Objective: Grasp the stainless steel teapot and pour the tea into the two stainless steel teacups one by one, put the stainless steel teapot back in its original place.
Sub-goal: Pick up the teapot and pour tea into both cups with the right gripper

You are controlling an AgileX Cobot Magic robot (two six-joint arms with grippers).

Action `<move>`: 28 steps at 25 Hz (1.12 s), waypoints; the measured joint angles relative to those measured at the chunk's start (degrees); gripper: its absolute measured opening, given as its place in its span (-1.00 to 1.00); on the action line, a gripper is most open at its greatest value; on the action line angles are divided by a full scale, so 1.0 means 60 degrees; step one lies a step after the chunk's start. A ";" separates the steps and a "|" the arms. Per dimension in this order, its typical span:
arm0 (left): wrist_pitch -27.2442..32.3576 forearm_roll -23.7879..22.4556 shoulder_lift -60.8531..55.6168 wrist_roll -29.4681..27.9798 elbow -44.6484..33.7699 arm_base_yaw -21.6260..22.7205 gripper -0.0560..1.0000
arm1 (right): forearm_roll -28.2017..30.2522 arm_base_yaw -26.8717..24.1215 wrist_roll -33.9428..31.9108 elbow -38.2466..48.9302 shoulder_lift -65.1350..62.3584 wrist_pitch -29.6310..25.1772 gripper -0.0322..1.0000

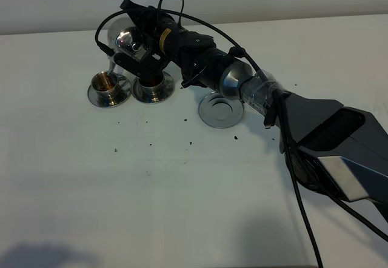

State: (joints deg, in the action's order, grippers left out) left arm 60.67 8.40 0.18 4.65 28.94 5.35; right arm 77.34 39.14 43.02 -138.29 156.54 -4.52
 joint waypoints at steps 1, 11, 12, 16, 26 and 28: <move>0.0000 0.0000 0.0000 0.0000 0.0000 0.0000 -0.16 | 0.0010 0.0000 0.0000 0.0000 0.0000 0.0030 -0.59; 0.0000 0.0000 0.0000 0.0000 0.0000 0.0000 -0.16 | 0.0080 0.0000 0.0000 0.0000 0.0000 0.0428 -0.59; 0.0000 0.0000 0.0000 0.0000 0.0000 0.0000 -0.16 | 0.0080 0.0000 0.0000 0.0000 0.0000 0.0428 -0.59; 0.0000 0.0000 0.0000 0.0000 0.0000 0.0000 -0.16 | 0.0087 0.0000 0.0000 -0.0038 0.0000 0.0420 -0.59; 0.0000 0.0000 0.0000 0.0000 0.0000 0.0000 -0.16 | 0.0087 0.0000 -0.0200 -0.0397 0.0000 -0.0105 -0.59; 0.0000 0.0000 0.0000 0.0000 0.0000 0.0000 -0.16 | 0.0087 0.0000 -0.0202 -0.0397 0.0000 -0.0230 -0.59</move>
State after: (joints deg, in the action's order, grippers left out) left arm 60.67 8.40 0.18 4.65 28.94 5.35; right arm 77.87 39.14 41.81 -140.67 156.54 -5.90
